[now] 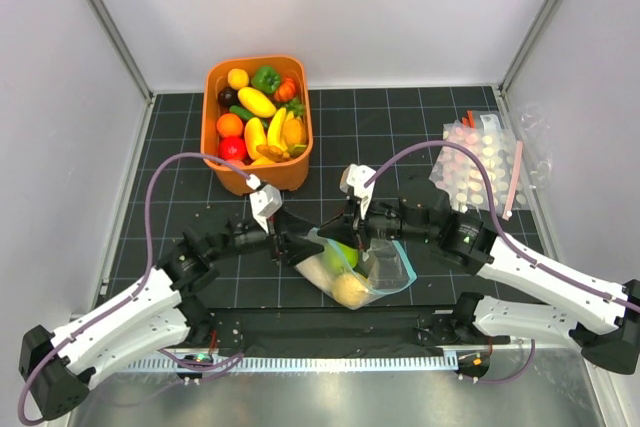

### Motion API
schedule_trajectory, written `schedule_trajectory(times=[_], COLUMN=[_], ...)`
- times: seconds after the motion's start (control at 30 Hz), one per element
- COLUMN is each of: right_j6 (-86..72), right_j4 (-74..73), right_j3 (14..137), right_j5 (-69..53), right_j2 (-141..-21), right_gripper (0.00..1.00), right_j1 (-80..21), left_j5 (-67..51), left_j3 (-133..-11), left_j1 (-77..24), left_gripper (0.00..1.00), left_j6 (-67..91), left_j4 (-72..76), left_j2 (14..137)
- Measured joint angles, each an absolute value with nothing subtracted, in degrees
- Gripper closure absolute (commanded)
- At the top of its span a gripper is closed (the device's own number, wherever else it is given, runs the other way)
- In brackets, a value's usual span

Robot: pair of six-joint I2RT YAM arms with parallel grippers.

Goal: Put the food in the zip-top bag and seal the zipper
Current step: Zip the zipper food storage bag at the center of the board.

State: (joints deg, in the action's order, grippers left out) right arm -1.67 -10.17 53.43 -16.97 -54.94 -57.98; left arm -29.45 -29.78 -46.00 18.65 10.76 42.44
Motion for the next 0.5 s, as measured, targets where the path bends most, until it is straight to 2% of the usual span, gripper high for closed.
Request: schedule_trajectory(times=[0.07,0.13,0.23,0.4,0.5], right_j6=[-1.7,-1.6,-1.6,-1.6,-1.6], right_j4=[-10.8,-11.2,-11.7,-12.1,-12.1], right_j3=[53.4,53.4,53.4,53.4,53.4], right_j5=[-18.2,-19.3,-20.6,-21.4,-21.5], right_j2=[-54.8,-54.8,-54.7,-54.7,-54.7], right_gripper=[0.99,0.99,0.99,0.99,0.99], right_j1=[-58.0,-58.0,-58.0,-58.0,-58.0], left_j5=[-29.7,-29.9,-30.3,-31.2,-31.8], left_j3=[-29.8,-29.7,-29.4,-29.3,-29.3], left_j1=[-46.0,-46.0,-46.2,-46.5,-46.5], left_gripper=[0.44,0.53,0.59,0.57,0.49], left_j6=[18.7,18.7,18.7,18.7,18.6], left_j4=[11.3,12.1,13.4,14.2,14.4], left_j2=[41.2,39.9,38.5,38.5,39.8])
